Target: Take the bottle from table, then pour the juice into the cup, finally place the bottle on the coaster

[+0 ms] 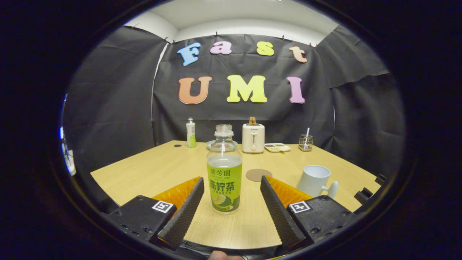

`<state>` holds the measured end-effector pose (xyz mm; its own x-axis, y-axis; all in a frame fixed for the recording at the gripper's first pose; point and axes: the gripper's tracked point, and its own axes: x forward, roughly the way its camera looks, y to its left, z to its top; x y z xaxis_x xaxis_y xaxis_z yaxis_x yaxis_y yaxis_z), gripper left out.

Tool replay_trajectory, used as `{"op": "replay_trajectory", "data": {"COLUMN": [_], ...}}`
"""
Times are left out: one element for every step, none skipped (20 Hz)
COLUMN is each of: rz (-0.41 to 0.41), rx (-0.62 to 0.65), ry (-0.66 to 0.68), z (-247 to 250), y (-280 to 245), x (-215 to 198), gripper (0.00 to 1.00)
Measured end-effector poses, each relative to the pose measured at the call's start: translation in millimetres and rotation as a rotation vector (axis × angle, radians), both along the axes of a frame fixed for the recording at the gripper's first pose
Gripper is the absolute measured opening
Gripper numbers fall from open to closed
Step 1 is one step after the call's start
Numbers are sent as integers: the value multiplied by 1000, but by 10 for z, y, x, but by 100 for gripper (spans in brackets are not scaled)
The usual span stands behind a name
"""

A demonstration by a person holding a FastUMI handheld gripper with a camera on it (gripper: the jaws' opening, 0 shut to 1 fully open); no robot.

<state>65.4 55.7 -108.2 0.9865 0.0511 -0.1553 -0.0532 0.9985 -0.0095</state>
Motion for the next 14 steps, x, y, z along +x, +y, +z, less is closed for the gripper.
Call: {"op": "replay_trajectory", "data": {"rz": [-3, -12, -18, -24, -28, -25, -27, -26, -17, -12, -9, -11, -4, -1], "rx": [-10, -17, -18, -14, -5, 0, 1, -1, -1, 6, 13, 8, 8, 9], "ry": [12, 25, 38, 47, 54, 63, 71, 74, 79, 80, 82, 92, 101, 105], "z": [-59, -104, -145, -188, -202, -225, -248, -261, -267, -280, -280, -309, -312, -320], "y": [11, 2, -2, 2, 6, 31, 47, 48, 68, 86, 90, 87, 92, 114], "x": [50, 102, 149, 185, 229, 276, 318, 354, 377, 408, 439, 458, 475, 489], "gripper": [100, 100, 100, 100, 100, 100, 100, 100, 100, 100, 100, 100, 100, 100]}}
